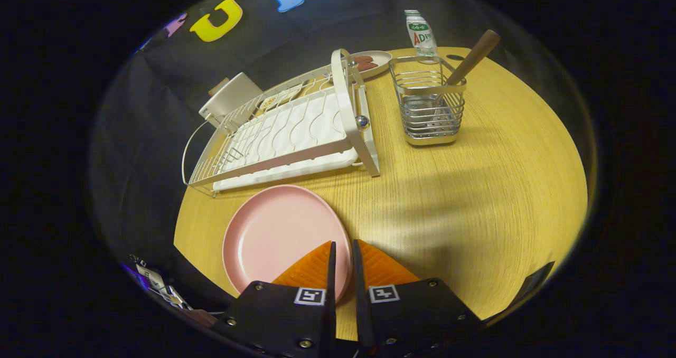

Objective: Take the plate from the dish rack, then take the spoon from the basket and place it into the plate.

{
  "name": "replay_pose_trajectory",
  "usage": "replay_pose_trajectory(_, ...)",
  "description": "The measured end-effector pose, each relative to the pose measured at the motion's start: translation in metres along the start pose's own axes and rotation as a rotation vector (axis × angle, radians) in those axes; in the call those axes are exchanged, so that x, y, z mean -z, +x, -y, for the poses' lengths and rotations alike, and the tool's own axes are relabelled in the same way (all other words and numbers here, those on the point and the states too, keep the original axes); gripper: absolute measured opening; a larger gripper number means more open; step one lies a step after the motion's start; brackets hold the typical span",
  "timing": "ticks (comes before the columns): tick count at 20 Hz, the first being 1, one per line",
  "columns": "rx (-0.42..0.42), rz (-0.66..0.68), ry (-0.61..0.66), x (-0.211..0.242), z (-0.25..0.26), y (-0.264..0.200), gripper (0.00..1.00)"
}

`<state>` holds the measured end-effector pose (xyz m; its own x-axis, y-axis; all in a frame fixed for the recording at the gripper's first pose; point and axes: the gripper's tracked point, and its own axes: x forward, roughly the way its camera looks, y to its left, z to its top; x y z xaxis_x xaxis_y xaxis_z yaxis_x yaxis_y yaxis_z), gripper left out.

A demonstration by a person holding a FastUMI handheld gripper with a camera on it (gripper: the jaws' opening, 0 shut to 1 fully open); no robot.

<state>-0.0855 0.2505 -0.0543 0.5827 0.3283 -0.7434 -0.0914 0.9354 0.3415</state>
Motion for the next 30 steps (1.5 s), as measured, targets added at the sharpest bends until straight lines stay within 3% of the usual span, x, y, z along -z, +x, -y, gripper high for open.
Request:
replay_pose_trajectory(8,0.111,0.486,-0.176,-0.100,0.030,-0.088,0.18)
replay_pose_trajectory(10,0.153,0.572,-0.190,-0.118,0.044,-0.105,0.18)
replay_pose_trajectory(13,0.147,0.652,-0.190,-0.140,0.055,-0.120,0.18)
replay_pose_trajectory(19,0.177,0.697,-0.137,-0.164,0.102,-0.110,0.28)
replay_pose_trajectory(30,0.089,0.666,-0.059,-0.200,0.120,-0.055,0.29)
